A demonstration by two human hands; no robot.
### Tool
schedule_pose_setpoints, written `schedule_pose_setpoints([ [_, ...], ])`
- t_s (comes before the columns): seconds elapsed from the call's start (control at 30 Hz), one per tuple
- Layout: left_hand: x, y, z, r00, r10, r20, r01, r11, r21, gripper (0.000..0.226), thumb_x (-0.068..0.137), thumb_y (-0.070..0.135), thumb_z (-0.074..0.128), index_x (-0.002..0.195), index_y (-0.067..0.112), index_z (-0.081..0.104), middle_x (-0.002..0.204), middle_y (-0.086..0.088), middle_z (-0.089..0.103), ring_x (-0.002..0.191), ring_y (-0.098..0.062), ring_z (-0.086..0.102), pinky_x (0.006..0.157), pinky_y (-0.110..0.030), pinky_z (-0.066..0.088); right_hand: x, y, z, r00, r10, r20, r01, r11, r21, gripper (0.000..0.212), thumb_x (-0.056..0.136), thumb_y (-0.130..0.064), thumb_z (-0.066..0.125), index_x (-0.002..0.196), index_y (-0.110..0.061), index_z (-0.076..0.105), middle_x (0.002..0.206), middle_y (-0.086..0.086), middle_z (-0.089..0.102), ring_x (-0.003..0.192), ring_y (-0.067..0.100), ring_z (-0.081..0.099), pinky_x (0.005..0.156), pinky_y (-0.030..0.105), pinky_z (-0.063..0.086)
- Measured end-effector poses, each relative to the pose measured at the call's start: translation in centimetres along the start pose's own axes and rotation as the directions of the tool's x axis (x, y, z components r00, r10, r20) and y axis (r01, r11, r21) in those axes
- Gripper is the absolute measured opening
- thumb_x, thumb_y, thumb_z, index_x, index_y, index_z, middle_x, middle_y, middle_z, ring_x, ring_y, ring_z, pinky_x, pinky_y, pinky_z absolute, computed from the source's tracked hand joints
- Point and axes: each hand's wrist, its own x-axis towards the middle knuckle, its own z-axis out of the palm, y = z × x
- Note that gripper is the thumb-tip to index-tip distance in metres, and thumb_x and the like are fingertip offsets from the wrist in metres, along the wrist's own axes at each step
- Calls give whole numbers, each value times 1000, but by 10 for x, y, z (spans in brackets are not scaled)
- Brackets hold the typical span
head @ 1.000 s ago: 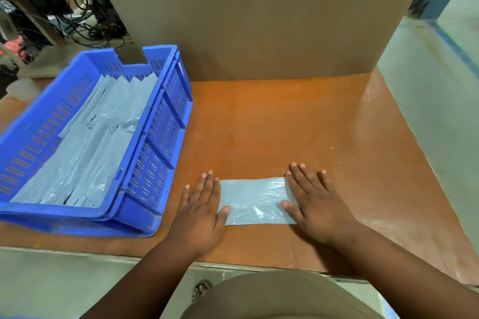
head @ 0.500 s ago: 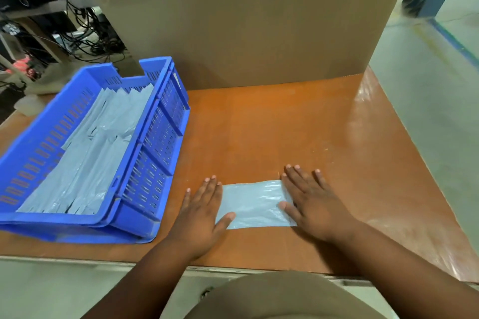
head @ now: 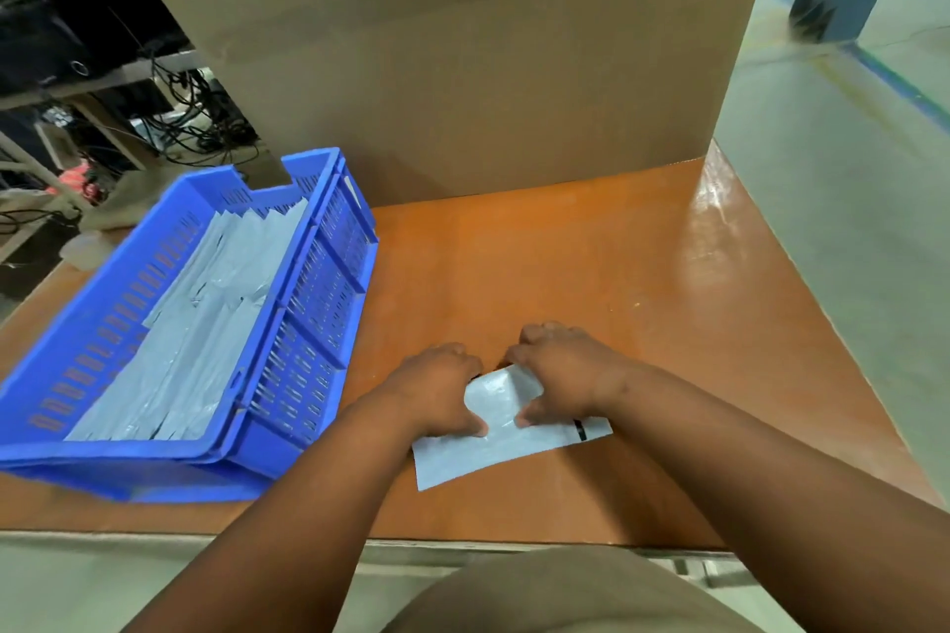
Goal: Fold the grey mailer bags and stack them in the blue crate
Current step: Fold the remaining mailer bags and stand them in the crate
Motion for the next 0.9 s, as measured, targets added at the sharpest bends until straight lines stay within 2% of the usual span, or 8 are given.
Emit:
schedule_pose_setpoints([
  [0.1, -12, 0, -5, 999, -25, -41, 24, 999, -21, 40, 75, 53, 84, 96, 34, 55, 103, 7, 50, 100, -17, 53, 76, -34, 43, 7, -4, -5, 999, -51, 5, 51, 998, 36, 38, 84, -54, 75, 115, -38, 62, 112, -8, 47, 114, 20, 46, 93, 41, 42],
  [0.2, -32, 2, -22, 984, -59, -169, 55, 998, -31, 31, 85, 40, 78, 96, 28, 52, 104, 5, 56, 101, -21, 59, 71, -33, 39, 17, -4, -34, 994, -70, -87, 77, 994, 78, 16, 88, -39, 70, 103, -36, 66, 105, -14, 53, 110, 18, 57, 83, 36, 40],
  [0.3, -62, -1, -60, 941, -147, -304, 149, 989, -16, 31, 86, 43, 77, 93, 29, 50, 95, 7, 58, 95, -22, 60, 68, -34, 41, 30, -19, -94, 975, -139, -171, 147, 989, 35, 13, 91, -38, 71, 103, -34, 67, 99, -17, 55, 97, 13, 55, 74, 34, 38],
  [0.4, -100, -13, -106, 878, -244, -412, 251, 967, -37, 39, 84, 48, 79, 81, 29, 45, 89, 7, 59, 89, -22, 59, 65, -34, 38, 48, -52, -157, 949, -223, -222, 224, 974, -23, 16, 93, -36, 73, 108, -36, 69, 102, -17, 62, 92, 11, 51, 67, 31, 33],
  [0.53, -149, -48, -153, 806, -339, -485, 371, 928, -33, 36, 83, 54, 78, 84, 29, 52, 85, 8, 59, 87, -22, 58, 65, -35, 38, 84, -111, -227, 884, -365, -292, 350, 931, -104, 23, 90, -34, 77, 112, -34, 73, 103, -17, 68, 92, 14, 60, 74, 34, 46],
  [0.63, -184, -83, -172, 742, -415, -526, 455, 889, -59, 43, 83, 56, 78, 77, 27, 46, 76, 9, 49, 84, -24, 56, 63, -36, 36, 114, -165, -263, 841, -444, -308, 402, 895, -193, 22, 91, -35, 78, 112, -30, 73, 106, -9, 73, 92, 19, 62, 77, 37, 51],
  [0.77, -219, -130, -176, 658, -520, -544, 564, 820, -101, 35, 83, 54, 78, 89, 24, 60, 80, 8, 49, 95, -26, 63, 63, -35, 34, 155, -236, -284, 791, -549, -271, 484, 831, -273, 18, 93, -32, 75, 109, -25, 71, 105, -5, 72, 91, 22, 64, 76, 36, 51],
  [0.9, -225, -168, -157, 677, -625, -390, 591, 776, -218, 38, 81, 49, 84, 92, 21, 62, 95, 0, 66, 93, -26, 63, 62, -33, 37, 200, -282, -275, 815, -567, -116, 502, 793, -345, 16, 93, -29, 74, 109, -26, 71, 99, -6, 70, 77, 17, 60, 66, 31, 45],
])
